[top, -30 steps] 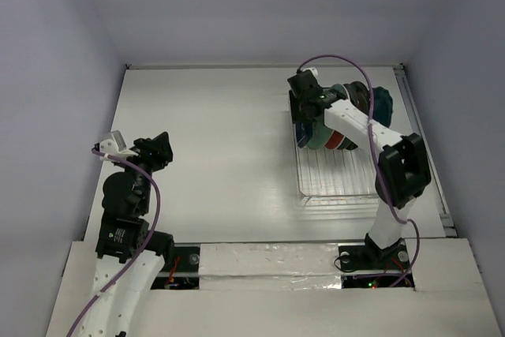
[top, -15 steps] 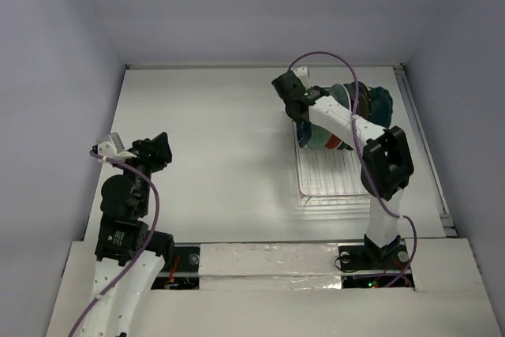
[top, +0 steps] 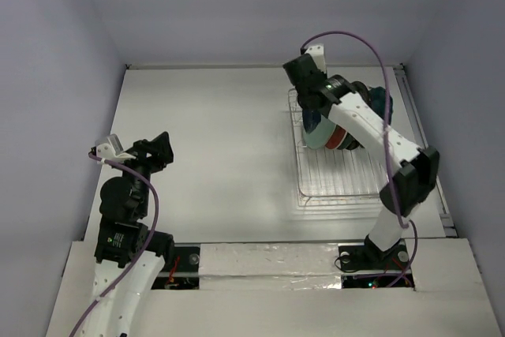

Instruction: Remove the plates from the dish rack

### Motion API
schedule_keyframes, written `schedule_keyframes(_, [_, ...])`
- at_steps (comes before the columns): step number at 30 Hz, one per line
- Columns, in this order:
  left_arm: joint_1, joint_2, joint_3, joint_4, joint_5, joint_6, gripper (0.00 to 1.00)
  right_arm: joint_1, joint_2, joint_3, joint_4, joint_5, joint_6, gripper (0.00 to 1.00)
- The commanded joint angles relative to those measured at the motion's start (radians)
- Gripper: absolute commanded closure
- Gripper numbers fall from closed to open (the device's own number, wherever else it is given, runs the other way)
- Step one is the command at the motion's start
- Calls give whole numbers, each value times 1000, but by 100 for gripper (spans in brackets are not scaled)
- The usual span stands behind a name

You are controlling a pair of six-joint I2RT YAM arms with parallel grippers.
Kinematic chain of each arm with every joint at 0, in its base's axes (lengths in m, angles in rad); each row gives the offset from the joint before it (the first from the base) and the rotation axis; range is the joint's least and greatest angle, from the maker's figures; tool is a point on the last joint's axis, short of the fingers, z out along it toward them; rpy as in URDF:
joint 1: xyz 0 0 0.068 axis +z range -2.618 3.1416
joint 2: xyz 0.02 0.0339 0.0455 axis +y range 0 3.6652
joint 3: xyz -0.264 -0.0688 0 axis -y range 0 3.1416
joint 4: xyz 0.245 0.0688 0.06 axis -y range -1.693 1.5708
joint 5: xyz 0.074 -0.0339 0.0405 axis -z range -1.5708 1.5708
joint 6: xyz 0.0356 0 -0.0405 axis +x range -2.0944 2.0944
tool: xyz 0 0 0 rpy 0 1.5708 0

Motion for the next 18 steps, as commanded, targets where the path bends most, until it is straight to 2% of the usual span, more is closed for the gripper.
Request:
schedule_keyframes(1, [-5,-4,-7,34,4,0,36,43,-219,29,162,-46,44,100])
schedule_keyframes(5, [-5,-2,-5,32,4,-1,34,96,-403,-117,277,-172,79,100])
schedule_keyframes(10, [-5,-1,-5,31,4,-1,34,188,-524,-369,437,-399,196,100])
schedule_keyframes(11, [-5,-1,-5,29,4,-1,34,200,-537,-458,470,-437,216,100])
schedule_keyframes(12, [-5,-1,-5,29,4,0,34,214,-543,-500,542,-509,239,100])
schedule_keyframes(15, [-5,4,-7,31,4,-1,34,292,-531,-610,671,-586,308,100])
schedule_keyframes(18, [-5,7,-4,31,4,-1,34,366,-454,-646,737,-602,345,100])
